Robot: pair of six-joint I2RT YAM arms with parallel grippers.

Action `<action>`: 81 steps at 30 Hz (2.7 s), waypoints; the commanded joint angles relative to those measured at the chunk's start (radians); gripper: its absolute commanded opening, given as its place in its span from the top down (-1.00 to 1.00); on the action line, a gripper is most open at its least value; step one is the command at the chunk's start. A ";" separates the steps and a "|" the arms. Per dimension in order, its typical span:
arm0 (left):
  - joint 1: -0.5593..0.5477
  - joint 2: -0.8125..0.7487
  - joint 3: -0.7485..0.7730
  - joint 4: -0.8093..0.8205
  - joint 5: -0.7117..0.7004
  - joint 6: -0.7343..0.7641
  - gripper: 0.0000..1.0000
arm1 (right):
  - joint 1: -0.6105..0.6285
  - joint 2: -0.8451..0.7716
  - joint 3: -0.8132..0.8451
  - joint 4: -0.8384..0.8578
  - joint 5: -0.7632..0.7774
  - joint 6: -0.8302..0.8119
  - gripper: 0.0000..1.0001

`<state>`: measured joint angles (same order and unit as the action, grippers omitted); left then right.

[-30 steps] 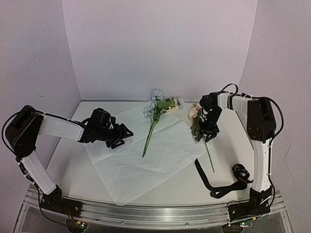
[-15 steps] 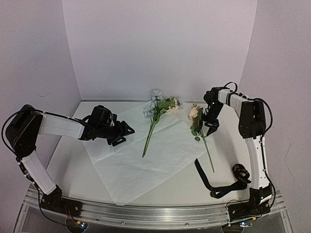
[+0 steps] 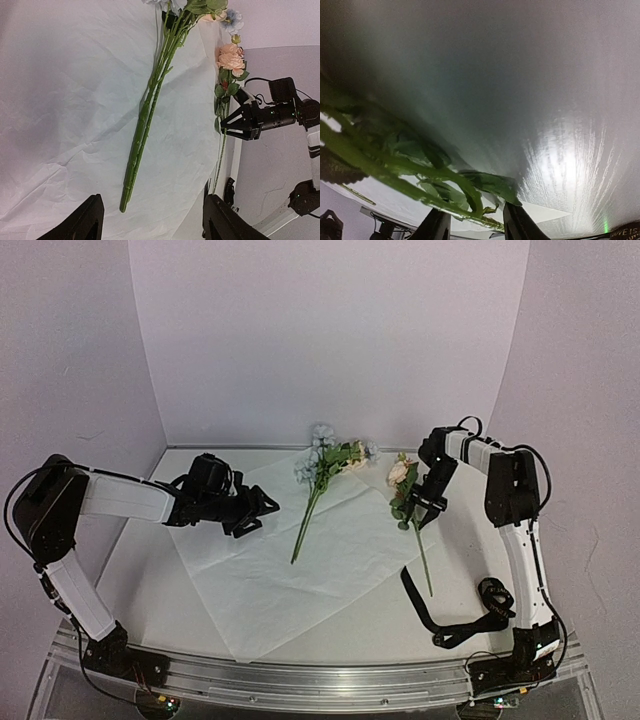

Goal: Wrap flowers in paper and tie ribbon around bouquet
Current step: Pick up the fake flower from the center of the board, then pass from the right arm to the left

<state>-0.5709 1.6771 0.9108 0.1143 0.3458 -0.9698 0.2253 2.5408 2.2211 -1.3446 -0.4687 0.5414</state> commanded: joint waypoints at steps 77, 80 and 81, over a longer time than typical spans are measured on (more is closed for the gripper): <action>-0.240 -0.006 0.189 -0.026 -0.052 0.503 0.53 | 0.463 -0.378 -0.091 0.625 -0.123 0.270 1.00; -0.243 0.011 0.199 -0.022 -0.076 0.477 0.99 | 0.472 -0.389 -0.093 0.578 -0.107 0.236 0.76; -0.244 0.015 0.198 -0.014 -0.092 0.461 1.00 | 0.473 -0.398 -0.098 0.559 -0.100 0.225 0.59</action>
<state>-0.8073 1.6744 1.0591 0.0750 0.2840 -0.4851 0.6800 2.1708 2.0888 -0.7345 -0.5713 0.8136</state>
